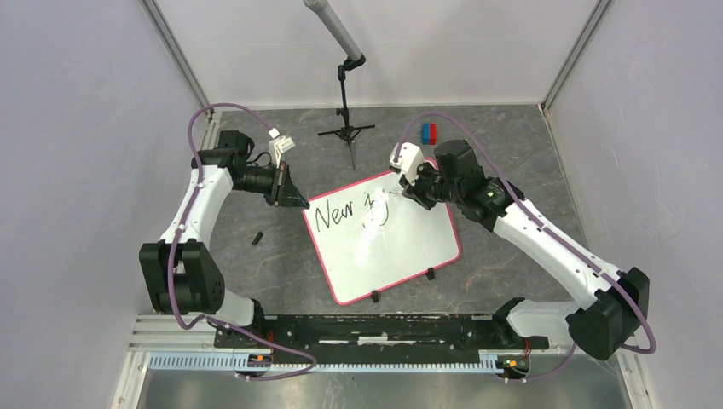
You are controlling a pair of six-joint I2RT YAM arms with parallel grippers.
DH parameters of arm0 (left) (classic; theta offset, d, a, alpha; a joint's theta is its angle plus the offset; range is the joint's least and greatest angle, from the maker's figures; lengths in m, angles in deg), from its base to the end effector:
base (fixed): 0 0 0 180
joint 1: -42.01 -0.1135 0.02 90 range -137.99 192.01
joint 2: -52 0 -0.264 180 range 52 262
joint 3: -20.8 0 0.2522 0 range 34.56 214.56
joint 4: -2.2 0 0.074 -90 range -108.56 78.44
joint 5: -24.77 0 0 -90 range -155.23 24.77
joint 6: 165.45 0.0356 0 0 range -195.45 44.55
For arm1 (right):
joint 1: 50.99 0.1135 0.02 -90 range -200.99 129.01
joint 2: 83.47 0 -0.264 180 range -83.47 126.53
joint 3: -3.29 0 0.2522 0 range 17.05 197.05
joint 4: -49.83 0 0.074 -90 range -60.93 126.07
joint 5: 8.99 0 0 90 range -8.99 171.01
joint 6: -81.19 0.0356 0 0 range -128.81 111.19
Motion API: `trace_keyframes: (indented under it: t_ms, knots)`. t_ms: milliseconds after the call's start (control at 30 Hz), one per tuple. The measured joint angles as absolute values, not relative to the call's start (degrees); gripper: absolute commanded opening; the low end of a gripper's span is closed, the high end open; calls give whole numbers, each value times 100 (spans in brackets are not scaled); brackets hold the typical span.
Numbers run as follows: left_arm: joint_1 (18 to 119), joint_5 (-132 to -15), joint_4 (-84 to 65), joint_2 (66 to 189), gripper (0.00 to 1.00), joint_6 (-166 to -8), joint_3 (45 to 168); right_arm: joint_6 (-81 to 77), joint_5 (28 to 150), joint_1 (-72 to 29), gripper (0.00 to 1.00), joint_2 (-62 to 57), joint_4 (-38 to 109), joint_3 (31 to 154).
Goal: Write a sentence on the whiteboard
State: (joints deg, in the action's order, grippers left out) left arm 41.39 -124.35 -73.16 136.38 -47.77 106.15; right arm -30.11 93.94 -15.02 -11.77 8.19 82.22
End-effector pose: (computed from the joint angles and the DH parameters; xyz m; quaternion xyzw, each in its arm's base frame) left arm 0.2715 -0.0276 0.2916 0.2668 0.8222 -0.4451 0.2340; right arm 0.2195 0.1691 0.3345 -0.4673 0.7463 0.1579 0.4468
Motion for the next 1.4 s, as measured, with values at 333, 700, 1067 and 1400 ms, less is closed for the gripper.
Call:
trace_keyframes:
  t_ms: [333,700,1067,1400]
  knots:
    - [4139,-12432,-7316,13638,2,-4779,10615,-3011,9486,-1498,0,-1120,839,8272]
    - [4139,-12430,-7316,13638,2,-4779,10615,-3011,9549,-1450,0,-1149,861,8160]
    - [4139,-12432,-7316,13638,2,-4779,10615,-3041,9444,-1434,0,-1295,813,7999]
    - [4139,-12432,-7316,13638,2,-4779,10615,-3161,9226,-1434,0,-1507,728,7817]
